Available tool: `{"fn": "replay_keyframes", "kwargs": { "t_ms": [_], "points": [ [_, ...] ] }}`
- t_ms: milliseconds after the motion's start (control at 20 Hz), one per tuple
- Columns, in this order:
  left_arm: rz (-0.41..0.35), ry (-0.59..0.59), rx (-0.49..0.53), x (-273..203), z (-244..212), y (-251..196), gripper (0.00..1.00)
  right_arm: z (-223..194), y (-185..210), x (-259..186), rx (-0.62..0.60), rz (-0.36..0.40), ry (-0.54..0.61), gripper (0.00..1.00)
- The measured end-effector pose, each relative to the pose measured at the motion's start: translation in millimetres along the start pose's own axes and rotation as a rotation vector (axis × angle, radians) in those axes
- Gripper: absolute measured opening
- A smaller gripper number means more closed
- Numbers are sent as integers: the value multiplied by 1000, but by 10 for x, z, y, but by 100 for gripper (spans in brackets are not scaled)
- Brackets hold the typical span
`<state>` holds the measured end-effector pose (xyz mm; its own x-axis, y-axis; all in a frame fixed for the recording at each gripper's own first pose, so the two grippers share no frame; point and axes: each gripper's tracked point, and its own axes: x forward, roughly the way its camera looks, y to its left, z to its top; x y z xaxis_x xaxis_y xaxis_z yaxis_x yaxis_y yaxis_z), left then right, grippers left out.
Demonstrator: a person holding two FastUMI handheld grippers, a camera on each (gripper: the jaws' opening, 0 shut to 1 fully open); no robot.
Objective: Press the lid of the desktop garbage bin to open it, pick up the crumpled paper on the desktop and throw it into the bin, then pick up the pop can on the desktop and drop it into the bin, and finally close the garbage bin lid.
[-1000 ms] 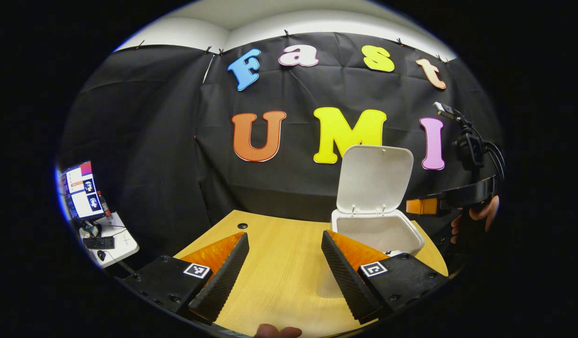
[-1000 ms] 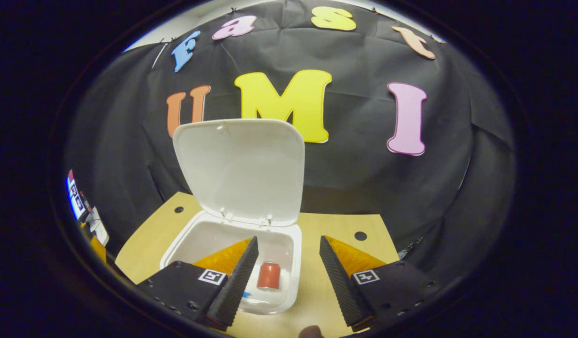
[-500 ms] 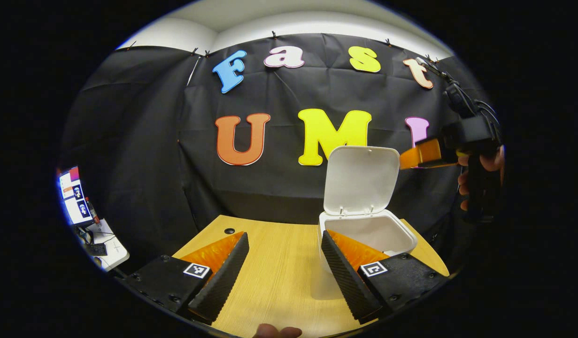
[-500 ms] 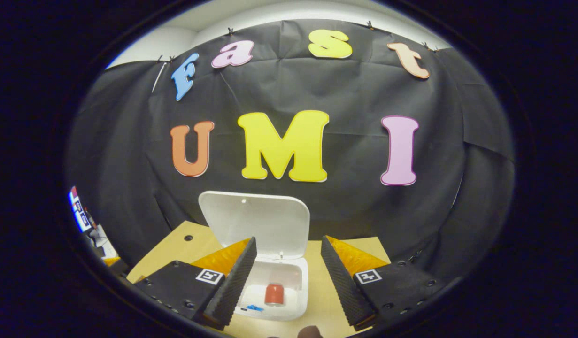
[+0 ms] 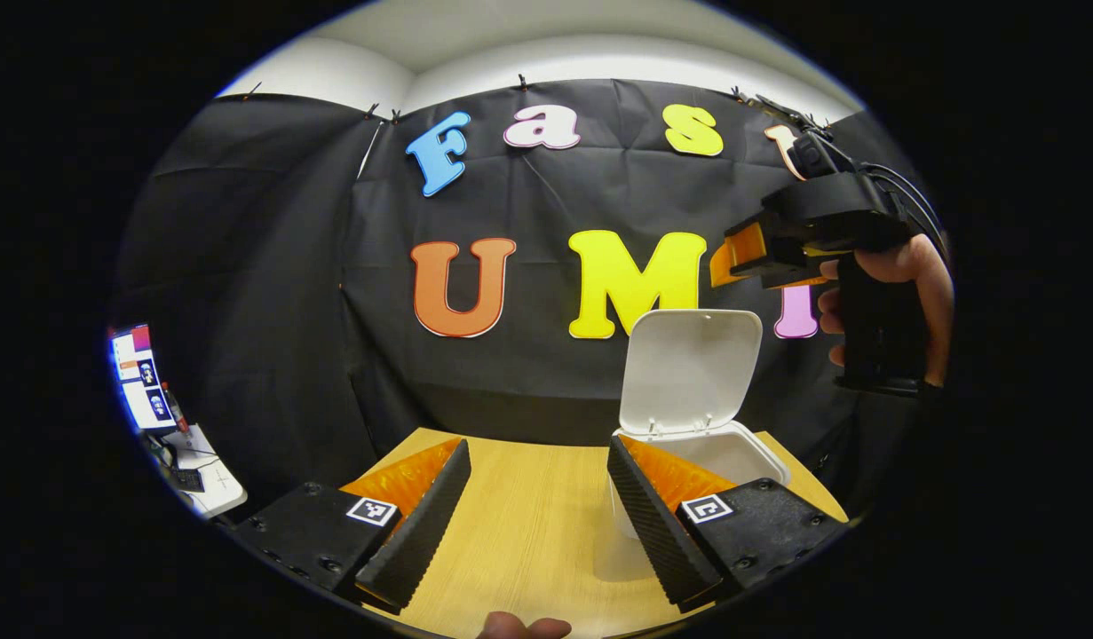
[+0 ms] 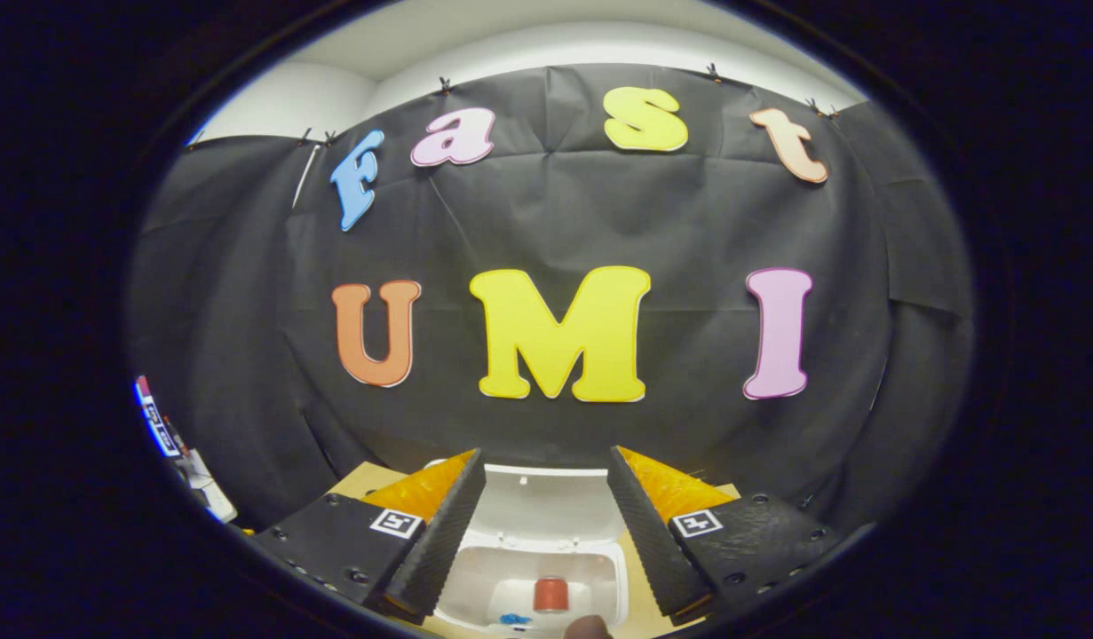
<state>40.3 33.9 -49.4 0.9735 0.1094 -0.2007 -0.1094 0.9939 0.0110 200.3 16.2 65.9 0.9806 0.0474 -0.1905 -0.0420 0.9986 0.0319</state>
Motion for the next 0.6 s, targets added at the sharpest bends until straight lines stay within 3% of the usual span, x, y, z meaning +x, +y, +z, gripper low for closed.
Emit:
{"fn": "replay_keyframes", "kwargs": {
  "t_ms": [600],
  "points": [
    [53, 1, -10, 47, 24, 165, 100, -105, -7, 565, -13, -32, 55, 87]
  ]
}}
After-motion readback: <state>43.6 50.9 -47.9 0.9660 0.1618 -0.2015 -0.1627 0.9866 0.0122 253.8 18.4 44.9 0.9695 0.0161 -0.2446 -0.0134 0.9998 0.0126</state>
